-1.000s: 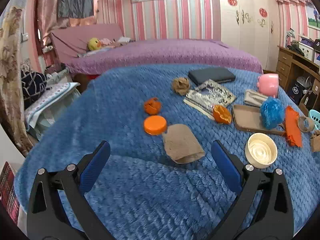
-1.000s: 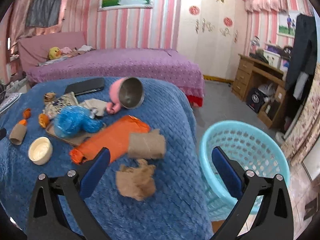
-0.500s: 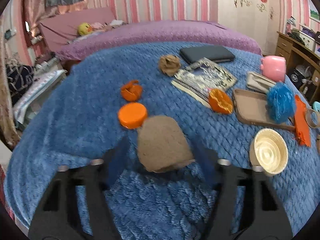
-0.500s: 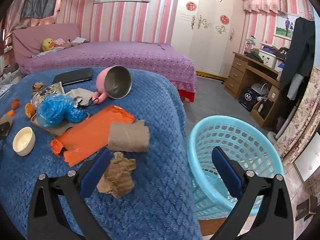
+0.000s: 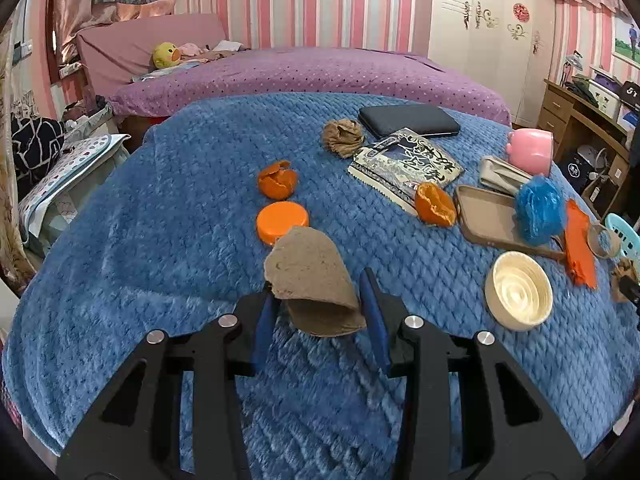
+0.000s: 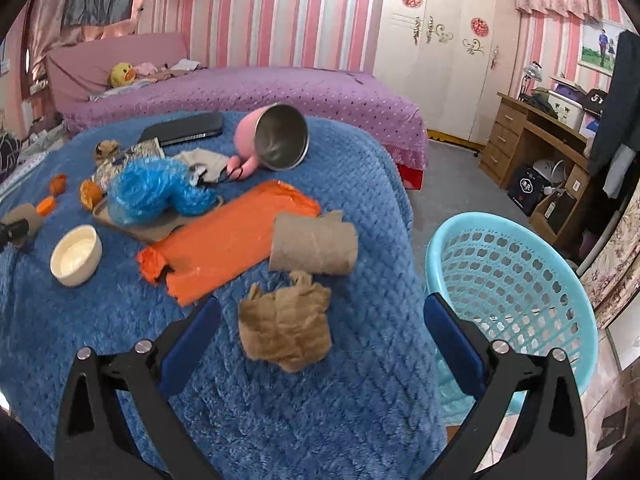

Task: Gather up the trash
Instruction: 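Grasp the crumpled brown paper with the right gripper while the left grasps the tan paper scrap, then carry both papers over the blue basket and open both grippers to drop them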

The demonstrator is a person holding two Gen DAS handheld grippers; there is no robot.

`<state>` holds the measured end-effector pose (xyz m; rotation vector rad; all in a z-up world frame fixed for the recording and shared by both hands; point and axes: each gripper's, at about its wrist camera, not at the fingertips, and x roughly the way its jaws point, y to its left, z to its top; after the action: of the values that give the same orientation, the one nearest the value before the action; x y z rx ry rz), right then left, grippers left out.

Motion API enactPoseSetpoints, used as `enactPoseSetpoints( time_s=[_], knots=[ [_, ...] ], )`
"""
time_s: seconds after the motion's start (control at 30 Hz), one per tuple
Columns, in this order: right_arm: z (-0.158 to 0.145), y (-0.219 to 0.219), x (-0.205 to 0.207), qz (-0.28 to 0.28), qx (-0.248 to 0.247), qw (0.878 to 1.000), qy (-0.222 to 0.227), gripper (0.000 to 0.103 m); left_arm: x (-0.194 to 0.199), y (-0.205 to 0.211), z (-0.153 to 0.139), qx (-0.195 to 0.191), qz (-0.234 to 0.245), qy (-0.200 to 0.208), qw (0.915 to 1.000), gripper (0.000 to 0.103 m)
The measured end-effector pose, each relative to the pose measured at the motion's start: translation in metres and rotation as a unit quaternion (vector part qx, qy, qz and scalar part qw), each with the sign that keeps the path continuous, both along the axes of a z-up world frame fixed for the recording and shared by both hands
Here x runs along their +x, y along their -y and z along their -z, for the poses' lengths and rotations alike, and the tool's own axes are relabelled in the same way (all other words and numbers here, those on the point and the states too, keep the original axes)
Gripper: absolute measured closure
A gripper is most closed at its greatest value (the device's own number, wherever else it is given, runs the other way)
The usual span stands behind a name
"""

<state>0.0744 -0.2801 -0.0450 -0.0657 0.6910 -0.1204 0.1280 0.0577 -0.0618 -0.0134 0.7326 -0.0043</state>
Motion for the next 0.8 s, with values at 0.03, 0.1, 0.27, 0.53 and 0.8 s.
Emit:
enactPoseSetpoints(
  time_s=[0.03,0.1,0.27,0.53,0.8],
  knots=[
    [0.002,0.0,-0.001,-0.002,0.003,1.0,-0.003,0.004,-0.002,-0.001,0.0,-0.004,0.002,-0.001,1.0,0.064],
    [0.004,0.001,-0.002,-0.005,0.01,1.0,-0.007,0.004,-0.006,-0.003,0.0,-0.01,0.004,-0.003,0.9999,0.064],
    [0.003,0.001,-0.004,-0.025,0.022,0.999,-0.003,0.006,-0.018,-0.002,-0.002,-0.004,0.007,0.003,1.0,0.064],
    [0.009,-0.003,0.007,-0.064,0.046,0.997,-0.027,0.059,-0.035,0.022,-0.015,0.011,0.012,0.026,0.9995,0.064],
    [-0.028,0.034,-0.007,-0.04,0.038,0.998,0.035,0.06,-0.039,0.073,-0.05,-0.004,0.041,0.055,0.9976,0.065]
  ],
)
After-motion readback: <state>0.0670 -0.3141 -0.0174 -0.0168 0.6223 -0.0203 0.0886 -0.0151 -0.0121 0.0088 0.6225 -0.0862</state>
